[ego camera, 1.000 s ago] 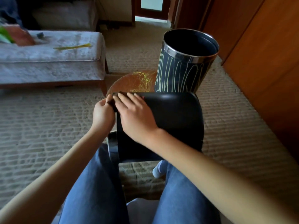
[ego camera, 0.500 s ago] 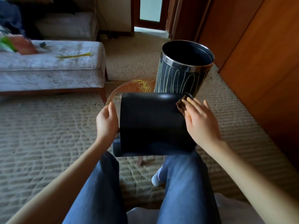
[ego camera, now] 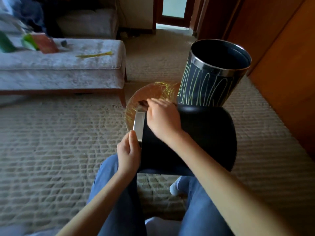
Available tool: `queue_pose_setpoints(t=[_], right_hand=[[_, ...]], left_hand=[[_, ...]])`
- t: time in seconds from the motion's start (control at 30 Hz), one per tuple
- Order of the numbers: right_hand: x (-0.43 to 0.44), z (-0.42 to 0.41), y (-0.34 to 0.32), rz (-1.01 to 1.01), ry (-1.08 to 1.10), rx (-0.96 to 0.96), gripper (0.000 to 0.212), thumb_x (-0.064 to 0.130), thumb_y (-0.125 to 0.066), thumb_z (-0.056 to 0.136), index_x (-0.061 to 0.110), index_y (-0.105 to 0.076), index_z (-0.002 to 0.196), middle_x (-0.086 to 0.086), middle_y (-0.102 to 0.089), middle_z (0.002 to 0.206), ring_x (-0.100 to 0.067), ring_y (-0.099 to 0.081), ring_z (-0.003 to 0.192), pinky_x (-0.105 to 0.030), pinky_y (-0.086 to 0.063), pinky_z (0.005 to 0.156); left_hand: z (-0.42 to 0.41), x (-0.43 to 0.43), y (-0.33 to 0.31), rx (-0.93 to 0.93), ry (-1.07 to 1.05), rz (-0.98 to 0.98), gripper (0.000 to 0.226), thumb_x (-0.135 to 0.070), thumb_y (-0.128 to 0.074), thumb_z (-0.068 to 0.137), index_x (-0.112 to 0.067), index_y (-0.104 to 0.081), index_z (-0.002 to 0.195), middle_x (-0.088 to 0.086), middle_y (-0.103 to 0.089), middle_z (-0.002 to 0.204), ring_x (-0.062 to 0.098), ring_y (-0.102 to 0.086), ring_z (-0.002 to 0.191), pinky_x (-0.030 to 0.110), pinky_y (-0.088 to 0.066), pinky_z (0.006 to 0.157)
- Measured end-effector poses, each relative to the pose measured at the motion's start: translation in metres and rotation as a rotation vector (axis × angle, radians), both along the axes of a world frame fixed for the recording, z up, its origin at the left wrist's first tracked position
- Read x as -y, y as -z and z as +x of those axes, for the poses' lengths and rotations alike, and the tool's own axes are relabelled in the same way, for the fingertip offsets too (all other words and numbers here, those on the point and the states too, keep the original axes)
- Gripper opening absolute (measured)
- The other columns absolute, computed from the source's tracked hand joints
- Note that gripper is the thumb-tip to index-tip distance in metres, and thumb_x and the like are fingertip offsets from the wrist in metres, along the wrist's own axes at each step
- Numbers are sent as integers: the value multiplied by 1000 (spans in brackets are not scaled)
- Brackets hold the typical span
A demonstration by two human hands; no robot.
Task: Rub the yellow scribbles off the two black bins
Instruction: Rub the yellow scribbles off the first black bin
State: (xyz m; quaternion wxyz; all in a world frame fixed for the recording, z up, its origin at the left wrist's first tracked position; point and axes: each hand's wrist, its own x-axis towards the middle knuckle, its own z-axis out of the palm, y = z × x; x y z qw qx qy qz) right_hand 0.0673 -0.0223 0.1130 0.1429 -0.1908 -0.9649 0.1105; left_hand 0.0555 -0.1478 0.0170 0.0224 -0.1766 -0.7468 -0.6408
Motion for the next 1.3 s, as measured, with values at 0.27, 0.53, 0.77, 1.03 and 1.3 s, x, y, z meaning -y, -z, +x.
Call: queue_pose_setpoints(t=[0.27, 0.53, 0.77, 1.03, 1.3], right_hand=[[34, 53, 44, 205, -265, -240, 46, 17, -29, 102, 6, -57, 137, -12, -53, 144, -31, -48, 135, -45, -33, 115], [-23, -45, -14, -222, -155, 259, 40, 24, -33, 101, 21, -59, 132, -9, -60, 134, -31, -56, 119, -38, -46, 93], [-84, 39, -18, -39, -1, 222, 37, 23, -33, 104, 17, -54, 135, -5, -60, 132, -29, -59, 112, -41, -50, 92], [-120, 125, 9, 174, 83, -136, 38, 8, -47, 86, 2, -66, 119, -13, -70, 117, -34, -64, 106, -48, -51, 95], [-126, 104, 26, 179, 162, -265, 35, 10, -44, 93, 2, -65, 120, -15, -69, 115, -36, -64, 105, -45, -50, 95]], left_hand=[[-5, -5, 3, -7, 34, 32, 37, -36, -33, 97, -16, -57, 77, -9, -56, 70, 2, -54, 66, 16, -41, 63], [-4, 1, 2, -67, 30, -61, 44, -45, -31, 98, -21, -36, 61, -4, -39, 52, 8, -37, 47, 31, -35, 51], [-76, -33, -56, 299, 253, -383, 39, -42, -40, 98, -14, -59, 77, 5, -56, 65, 19, -51, 56, 32, -43, 60], [-101, -85, -83, 482, 227, -310, 29, -17, -48, 101, -3, -66, 119, -5, -44, 40, 7, -37, 36, 16, -26, 32], [-67, -47, -60, -35, 78, -280, 47, -30, -42, 105, -15, -35, 61, -3, -38, 54, 8, -34, 48, 18, -29, 46]])
